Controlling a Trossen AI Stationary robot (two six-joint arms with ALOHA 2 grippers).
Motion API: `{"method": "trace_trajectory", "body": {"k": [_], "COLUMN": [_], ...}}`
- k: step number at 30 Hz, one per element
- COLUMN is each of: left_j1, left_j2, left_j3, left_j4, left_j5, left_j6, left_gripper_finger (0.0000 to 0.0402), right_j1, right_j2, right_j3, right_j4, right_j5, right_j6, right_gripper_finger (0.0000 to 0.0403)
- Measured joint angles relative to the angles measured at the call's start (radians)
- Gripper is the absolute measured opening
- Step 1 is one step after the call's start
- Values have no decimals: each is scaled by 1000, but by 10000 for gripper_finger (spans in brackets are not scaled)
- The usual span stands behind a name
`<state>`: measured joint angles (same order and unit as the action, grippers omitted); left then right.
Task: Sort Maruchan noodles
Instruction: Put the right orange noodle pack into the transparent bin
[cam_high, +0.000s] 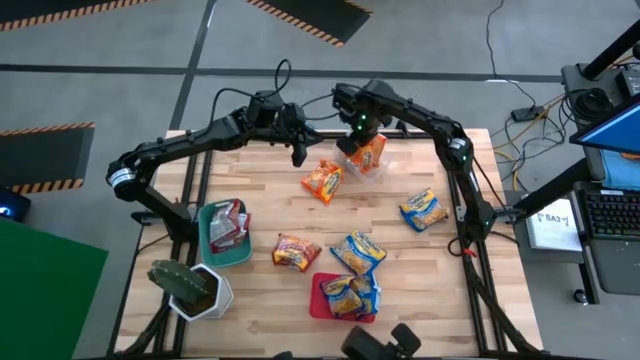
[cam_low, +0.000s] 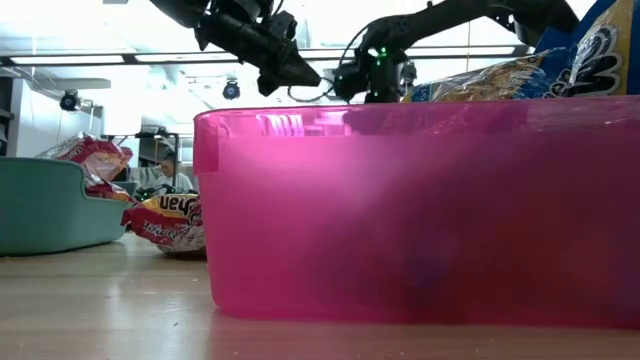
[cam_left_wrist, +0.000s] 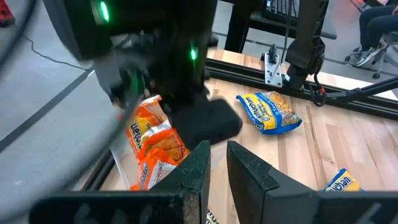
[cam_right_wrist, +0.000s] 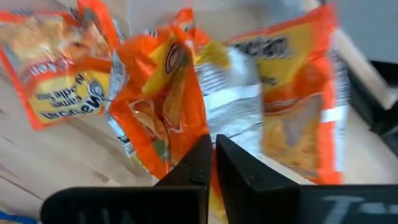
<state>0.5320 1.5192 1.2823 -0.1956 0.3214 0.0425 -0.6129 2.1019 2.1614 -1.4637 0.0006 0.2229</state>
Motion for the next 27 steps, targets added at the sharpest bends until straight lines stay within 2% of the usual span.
{"method": "trace_trajectory", "body": {"k": [7, 11, 14, 22, 27], "left_j1": [0, 0, 0, 0, 0], "left_j2": [0, 0, 0, 0, 0], "left_j3": [0, 0, 0, 0, 0], "left_j4": [-3, -8, -9, -9, -10], "left_j5": [0, 1, 1, 1, 1], "left_j6": [0, 0, 0, 0, 0], "left_gripper_finger": [36, 36, 36, 36, 36], "right_j1": [1, 2, 2, 0, 6], "right_j2": [5, 0, -2, -25, -18], "right_j3": [-191, -245, -241, -122, -123], "right_j4": [140, 172, 168, 164, 171], "right_j5": [6, 7, 7, -3, 0], "right_j6": [25, 39, 39, 81, 93], "right_gripper_finger": [9, 9, 9, 9, 9]}}
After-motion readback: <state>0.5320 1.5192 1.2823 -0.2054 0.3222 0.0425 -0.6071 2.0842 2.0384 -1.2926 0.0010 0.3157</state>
